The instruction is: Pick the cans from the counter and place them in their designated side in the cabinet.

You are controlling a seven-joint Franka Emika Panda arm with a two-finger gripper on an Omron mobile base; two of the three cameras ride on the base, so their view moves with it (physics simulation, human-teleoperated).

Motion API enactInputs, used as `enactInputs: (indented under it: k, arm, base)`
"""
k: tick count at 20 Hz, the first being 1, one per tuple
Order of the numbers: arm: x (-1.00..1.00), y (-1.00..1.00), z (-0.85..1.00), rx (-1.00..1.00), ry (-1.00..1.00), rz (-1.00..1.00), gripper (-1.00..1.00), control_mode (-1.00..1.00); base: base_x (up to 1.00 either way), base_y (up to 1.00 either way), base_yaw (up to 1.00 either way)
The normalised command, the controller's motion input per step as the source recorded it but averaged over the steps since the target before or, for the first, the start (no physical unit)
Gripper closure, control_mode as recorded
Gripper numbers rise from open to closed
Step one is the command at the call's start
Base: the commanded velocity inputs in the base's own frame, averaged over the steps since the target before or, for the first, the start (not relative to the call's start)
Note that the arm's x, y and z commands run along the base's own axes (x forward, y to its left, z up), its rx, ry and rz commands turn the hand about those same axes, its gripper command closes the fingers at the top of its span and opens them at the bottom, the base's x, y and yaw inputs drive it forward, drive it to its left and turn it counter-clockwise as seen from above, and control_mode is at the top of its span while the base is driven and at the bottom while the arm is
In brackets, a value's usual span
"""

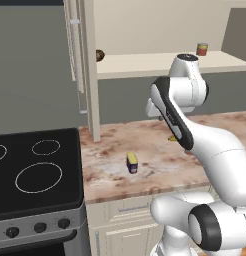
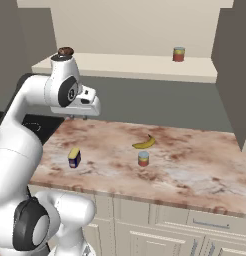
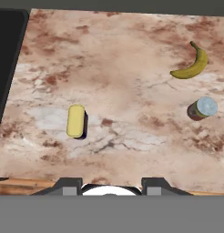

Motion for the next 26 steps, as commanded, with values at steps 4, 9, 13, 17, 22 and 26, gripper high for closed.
enactInputs:
  k: [4,9,13,17,22,26]
  arm:
    - [-0.03,0.00,0.00,0.00,0.00,0.00,-1.00,-1.00]
    - [-0.12,0.00,0.00,0.00,0.00,0.00,-1.00,-1.00]
    - [-0.17,0.02,0.00,0.00,0.00,0.00,-1.00,-1.00]
    - [-0.17,0.05,0.00,0.00,0.00,0.00,-1.00,-1.00]
    - [-0.12,0.05,0.00,0.00,0.00,0.00,-1.00,-1.00]
    - [-0.01,0.10,0.00,0.02,0.00,0.00,-1.00,-1.00]
  base:
    - [0.00,0.00,0.00]
    - [0.00,0.00,0.00]
    - [0.00,0.00,0.00]
    - [0.00,0.00,0.00]
    - [0.00,0.00,0.00]
    - [0.00,0.00,0.00]
